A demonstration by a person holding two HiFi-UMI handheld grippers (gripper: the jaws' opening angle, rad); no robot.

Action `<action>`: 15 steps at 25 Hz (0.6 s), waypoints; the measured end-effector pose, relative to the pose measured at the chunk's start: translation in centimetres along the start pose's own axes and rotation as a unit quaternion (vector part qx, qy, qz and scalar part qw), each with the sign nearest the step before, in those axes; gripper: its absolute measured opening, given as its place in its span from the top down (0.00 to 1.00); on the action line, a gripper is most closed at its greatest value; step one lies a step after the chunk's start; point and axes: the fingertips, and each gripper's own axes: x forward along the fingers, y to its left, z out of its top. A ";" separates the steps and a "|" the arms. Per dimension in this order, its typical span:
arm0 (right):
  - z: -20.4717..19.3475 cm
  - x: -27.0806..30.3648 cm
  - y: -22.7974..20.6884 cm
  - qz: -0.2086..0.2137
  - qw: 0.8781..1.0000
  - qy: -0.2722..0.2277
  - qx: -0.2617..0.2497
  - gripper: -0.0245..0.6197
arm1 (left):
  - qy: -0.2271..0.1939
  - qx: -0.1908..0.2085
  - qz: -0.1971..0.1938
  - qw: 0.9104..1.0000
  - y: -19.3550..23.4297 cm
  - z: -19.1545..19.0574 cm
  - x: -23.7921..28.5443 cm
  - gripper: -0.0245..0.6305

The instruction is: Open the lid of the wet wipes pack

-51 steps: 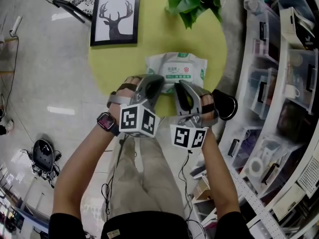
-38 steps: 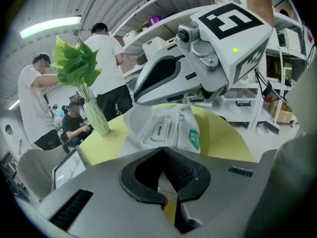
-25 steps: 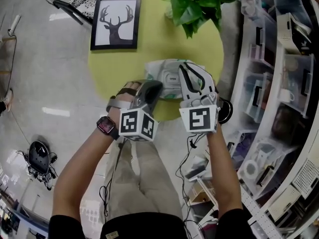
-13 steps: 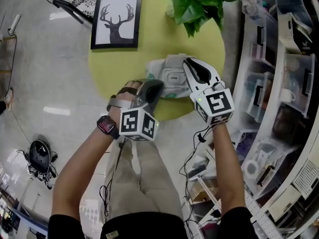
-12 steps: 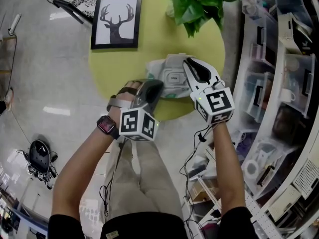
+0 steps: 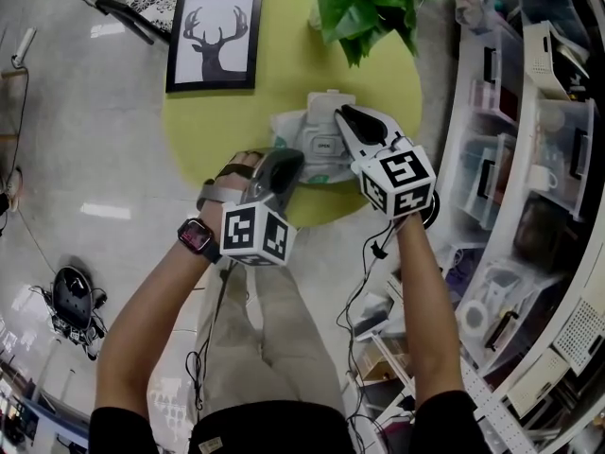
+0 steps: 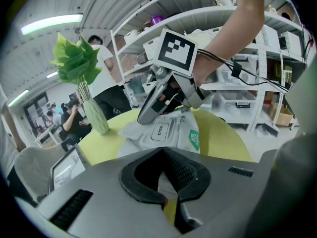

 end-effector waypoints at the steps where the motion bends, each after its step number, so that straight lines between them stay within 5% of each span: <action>1: -0.1 0.1 0.1 -0.004 1.000 0.002 -0.001 0.89 | 0.001 0.000 0.000 1.000 0.0 -0.1 0.0 0.94; 15: -1.4 -0.3 -0.4 -0.041 0.995 -0.011 0.094 0.89 | 0.023 -0.013 -0.011 1.000 -0.1 -0.4 0.3 0.94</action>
